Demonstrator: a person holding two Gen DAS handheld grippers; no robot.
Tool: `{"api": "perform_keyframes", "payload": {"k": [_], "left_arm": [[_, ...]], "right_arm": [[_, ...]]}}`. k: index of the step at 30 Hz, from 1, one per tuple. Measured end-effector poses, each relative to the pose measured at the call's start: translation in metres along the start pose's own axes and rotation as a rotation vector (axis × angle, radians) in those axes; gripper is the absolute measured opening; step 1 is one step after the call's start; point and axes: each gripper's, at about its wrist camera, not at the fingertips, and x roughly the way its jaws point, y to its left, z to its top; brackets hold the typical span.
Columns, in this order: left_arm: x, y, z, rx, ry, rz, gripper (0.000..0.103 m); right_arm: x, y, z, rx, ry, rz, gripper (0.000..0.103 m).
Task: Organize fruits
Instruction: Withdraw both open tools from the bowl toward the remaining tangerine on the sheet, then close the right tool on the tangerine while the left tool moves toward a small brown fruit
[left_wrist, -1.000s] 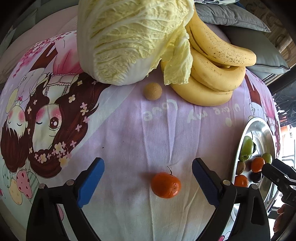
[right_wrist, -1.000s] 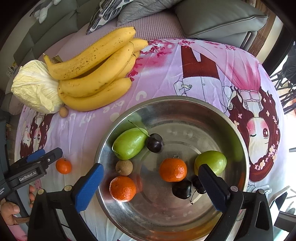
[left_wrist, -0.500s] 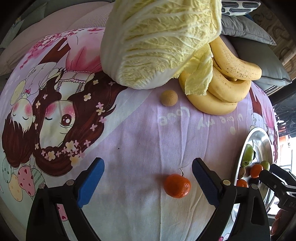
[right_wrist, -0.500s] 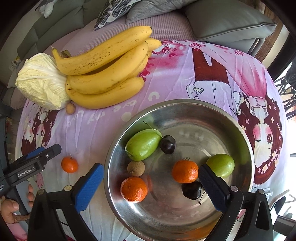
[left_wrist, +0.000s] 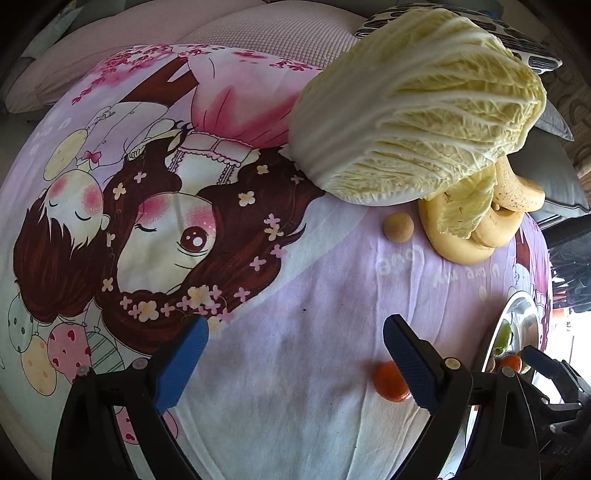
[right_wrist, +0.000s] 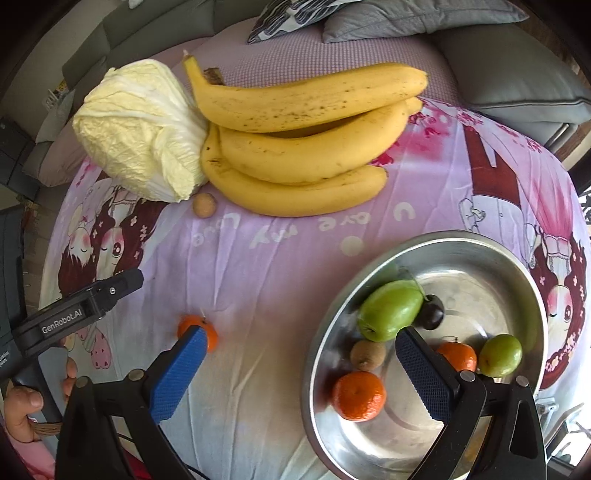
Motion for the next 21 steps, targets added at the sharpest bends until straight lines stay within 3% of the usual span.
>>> {"api": "perform_keyframes", "payload": {"k": [4, 17, 21], "left_arm": [[-0.003, 0.019, 0.004, -0.006, 0.011, -0.019, 0.096], [0.014, 0.062, 0.001, -0.024, 0.065, 0.015, 0.096], [0.013, 0.075, -0.006, -0.041, 0.064, 0.004, 0.096]], "right_arm": [[0.010, 0.019, 0.003, -0.018, 0.010, 0.015, 0.103], [0.049, 0.057, -0.006, -0.053, 0.061, 0.043, 0.102], [0.057, 0.065, -0.009, -0.073, 0.069, 0.039, 0.092]]}}
